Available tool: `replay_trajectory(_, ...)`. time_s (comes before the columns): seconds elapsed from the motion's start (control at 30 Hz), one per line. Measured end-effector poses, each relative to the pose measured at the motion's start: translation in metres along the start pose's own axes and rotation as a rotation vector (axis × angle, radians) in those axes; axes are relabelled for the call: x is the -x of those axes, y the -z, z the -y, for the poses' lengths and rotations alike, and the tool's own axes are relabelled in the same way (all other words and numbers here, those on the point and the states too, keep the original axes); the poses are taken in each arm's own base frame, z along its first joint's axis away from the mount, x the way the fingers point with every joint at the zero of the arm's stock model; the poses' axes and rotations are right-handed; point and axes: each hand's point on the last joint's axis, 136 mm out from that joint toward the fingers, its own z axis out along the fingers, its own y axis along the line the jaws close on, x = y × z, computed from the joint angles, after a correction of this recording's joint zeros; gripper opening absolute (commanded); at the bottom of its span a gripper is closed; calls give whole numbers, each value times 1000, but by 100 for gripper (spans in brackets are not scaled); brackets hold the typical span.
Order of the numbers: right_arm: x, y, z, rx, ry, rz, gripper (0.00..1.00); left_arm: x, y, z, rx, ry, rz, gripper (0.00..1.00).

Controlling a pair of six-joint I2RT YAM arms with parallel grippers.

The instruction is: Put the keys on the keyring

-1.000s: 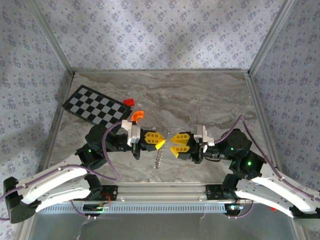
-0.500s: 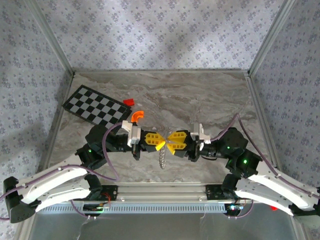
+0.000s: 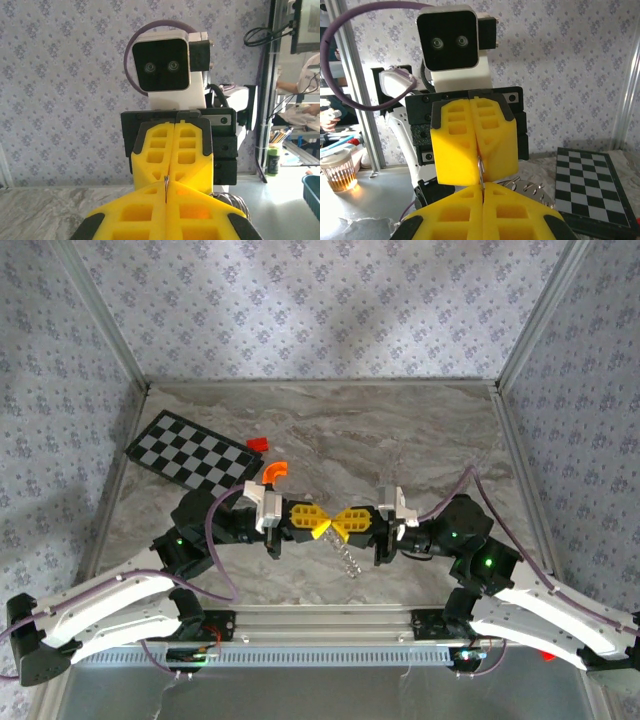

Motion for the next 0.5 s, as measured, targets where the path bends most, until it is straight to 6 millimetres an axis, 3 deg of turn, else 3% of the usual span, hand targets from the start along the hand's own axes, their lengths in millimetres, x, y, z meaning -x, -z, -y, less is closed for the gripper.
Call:
replay_trajectory(0.07, -6, 1, 3, -16, 1, -25, 0, -7, 0, -3, 17, -3, -29, 32)
replay_trajectory(0.13, -13, 2, 6, -37, 4, -71, 0, -16, 1, -7, 41, 1, -77, 41)
replay_trajectory(0.27, -19, 7, 12, -82, 39, -186, 0, -27, 9, -16, 111, -12, -182, 43)
replay_trajectory(0.5, -18, 14, 20, -120, 100, -363, 0, -24, 26, -18, 167, -64, -300, 42)
